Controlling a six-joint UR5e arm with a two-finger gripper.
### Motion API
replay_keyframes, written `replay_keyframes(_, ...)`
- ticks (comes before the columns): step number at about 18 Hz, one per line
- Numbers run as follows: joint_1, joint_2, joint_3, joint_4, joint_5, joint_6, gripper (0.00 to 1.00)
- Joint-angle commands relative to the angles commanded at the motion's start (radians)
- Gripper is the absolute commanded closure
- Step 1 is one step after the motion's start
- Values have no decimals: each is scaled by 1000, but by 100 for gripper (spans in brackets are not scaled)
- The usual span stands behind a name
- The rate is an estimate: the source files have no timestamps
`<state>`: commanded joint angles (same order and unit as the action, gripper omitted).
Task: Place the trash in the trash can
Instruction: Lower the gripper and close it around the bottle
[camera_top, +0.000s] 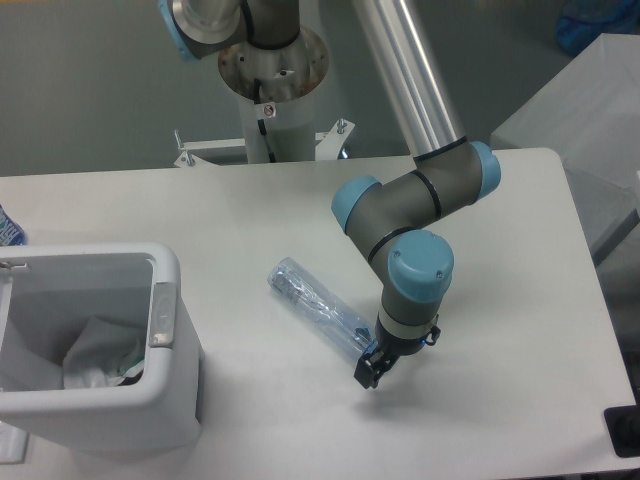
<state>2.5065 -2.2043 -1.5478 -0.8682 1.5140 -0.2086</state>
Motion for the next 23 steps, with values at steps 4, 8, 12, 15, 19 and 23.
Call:
replay_keyframes(4,-2,0,-5,0,0,-2,36)
replay_keyframes(8,-3,15,-26,0,0,-3,37)
replay_keyframes(12,-5,15,-28,-2,2,-5,45)
replay_keyframes(15,-5,15,-28,-2,2,-5,52)
replay_keyframes(19,-8,15,-28,-2,2,-5,63)
replay_keyframes(23,-14,15,-29,-2,2,-5,72)
